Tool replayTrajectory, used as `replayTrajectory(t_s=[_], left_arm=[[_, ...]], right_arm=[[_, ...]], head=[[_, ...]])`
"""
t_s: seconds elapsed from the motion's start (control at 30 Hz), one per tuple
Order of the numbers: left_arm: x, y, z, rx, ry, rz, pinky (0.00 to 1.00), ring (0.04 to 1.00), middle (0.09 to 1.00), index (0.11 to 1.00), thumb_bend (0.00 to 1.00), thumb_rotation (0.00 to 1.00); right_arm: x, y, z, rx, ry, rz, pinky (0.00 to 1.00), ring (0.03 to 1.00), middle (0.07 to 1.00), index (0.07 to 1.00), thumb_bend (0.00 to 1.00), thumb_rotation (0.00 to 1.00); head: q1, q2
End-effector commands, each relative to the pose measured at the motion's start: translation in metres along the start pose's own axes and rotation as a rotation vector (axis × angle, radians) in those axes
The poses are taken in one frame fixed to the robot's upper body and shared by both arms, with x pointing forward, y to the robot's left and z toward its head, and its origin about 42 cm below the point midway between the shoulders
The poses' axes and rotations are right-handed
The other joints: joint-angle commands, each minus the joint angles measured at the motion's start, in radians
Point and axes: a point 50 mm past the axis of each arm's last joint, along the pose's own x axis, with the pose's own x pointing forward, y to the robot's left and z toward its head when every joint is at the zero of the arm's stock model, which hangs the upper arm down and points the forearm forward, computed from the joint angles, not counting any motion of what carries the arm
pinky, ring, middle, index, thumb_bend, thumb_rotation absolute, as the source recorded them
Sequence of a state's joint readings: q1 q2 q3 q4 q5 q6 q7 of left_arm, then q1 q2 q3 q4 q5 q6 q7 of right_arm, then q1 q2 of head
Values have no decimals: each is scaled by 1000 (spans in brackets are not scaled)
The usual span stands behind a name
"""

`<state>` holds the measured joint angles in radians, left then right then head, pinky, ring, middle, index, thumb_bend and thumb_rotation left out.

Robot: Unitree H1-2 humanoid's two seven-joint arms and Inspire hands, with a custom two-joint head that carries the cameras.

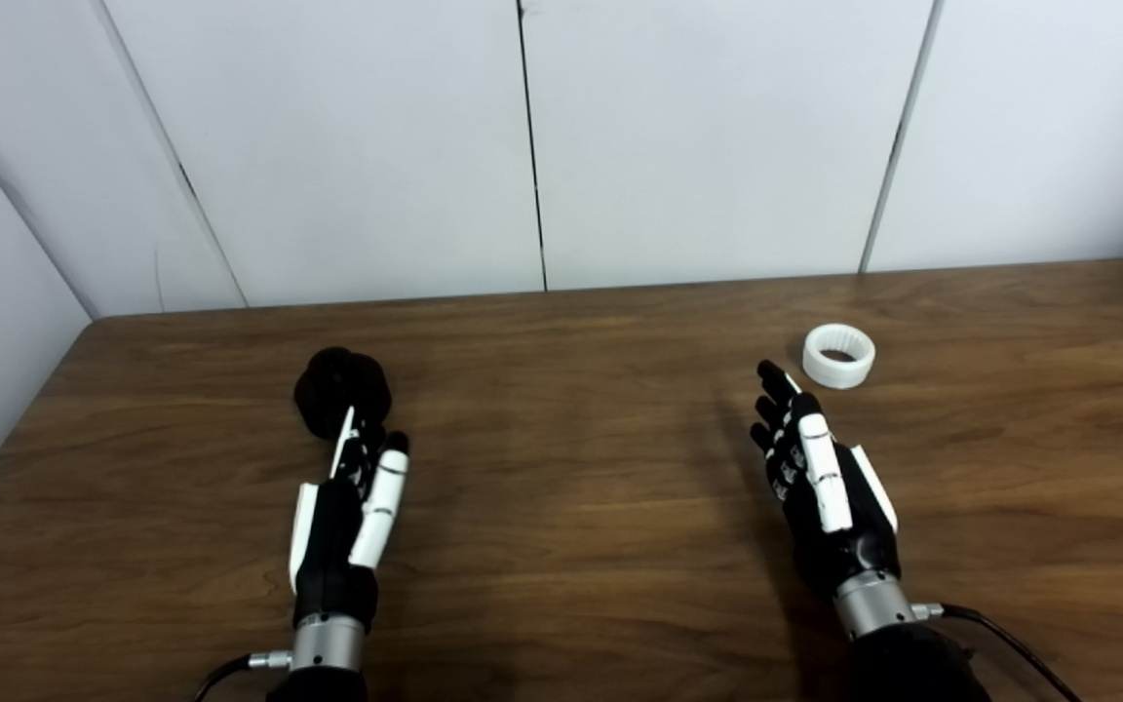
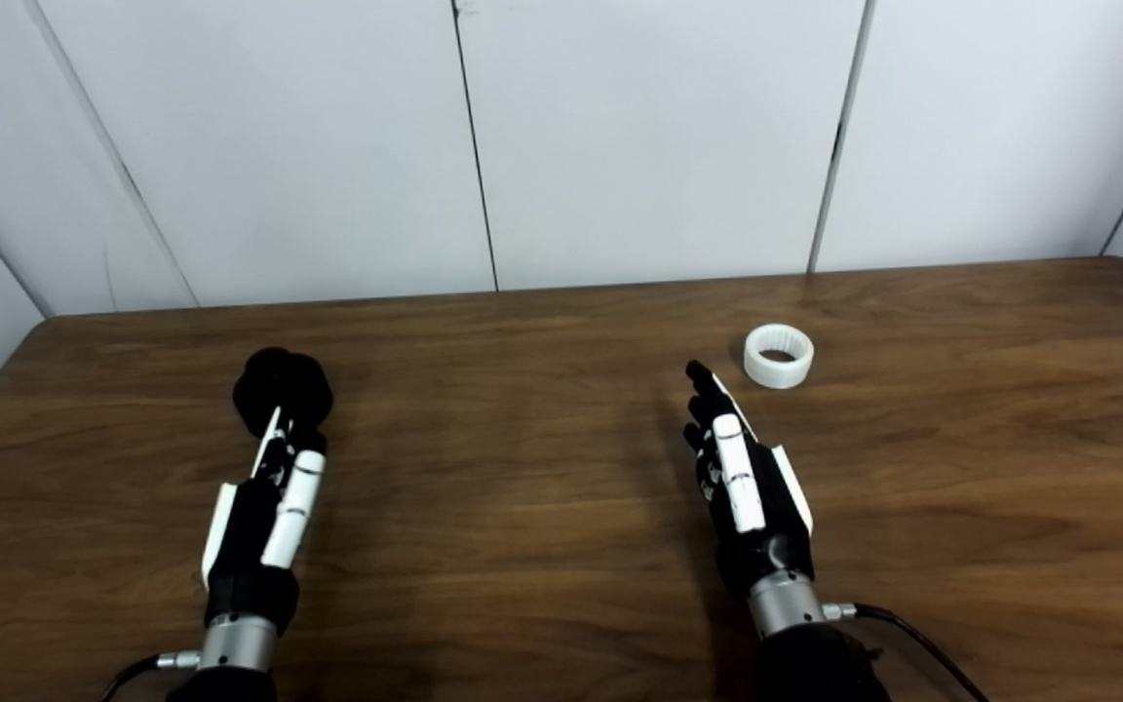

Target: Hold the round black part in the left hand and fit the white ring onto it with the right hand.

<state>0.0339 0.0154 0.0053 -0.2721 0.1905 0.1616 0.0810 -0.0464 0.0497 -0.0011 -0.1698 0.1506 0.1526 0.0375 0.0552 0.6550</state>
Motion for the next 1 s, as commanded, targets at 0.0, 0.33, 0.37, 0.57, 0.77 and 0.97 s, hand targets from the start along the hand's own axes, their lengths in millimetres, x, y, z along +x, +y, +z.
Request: replayTrajectory(t_s=[0.0, 0.33, 0.37, 0.57, 0.77, 0.97], left_arm=[[5, 10, 26, 133, -105, 56, 930, 940, 933, 962, 507, 675], [11, 37, 45, 385, -115, 157, 884, 930, 925, 926, 696, 565], [12, 41, 47, 420, -119, 169, 871, 923, 922, 922, 706, 552], [26, 65, 57, 616, -129, 227, 818, 903, 914, 917, 789, 589], [50, 88, 65, 723, -91, 213, 794, 906, 926, 920, 790, 602], [75, 104, 67, 782, -80, 211, 756, 888, 908, 913, 784, 572]], right_arm=[[11, 8, 16, 8, -82, 42, 1000, 1000, 997, 932, 490, 916], [13, 10, 11, 22, -77, 56, 1000, 1000, 993, 931, 490, 916], [13, 10, 11, 22, -77, 57, 1000, 1000, 993, 932, 488, 917], [14, 11, 7, 26, -73, 59, 994, 1000, 991, 932, 487, 913], [13, 12, 4, 28, -74, 62, 992, 1000, 990, 932, 492, 910], [12, 13, 4, 40, -77, 57, 998, 1000, 996, 937, 487, 902]], head=[[10, 0], [29, -9], [31, -11], [37, -15], [40, -20], [38, -23]])
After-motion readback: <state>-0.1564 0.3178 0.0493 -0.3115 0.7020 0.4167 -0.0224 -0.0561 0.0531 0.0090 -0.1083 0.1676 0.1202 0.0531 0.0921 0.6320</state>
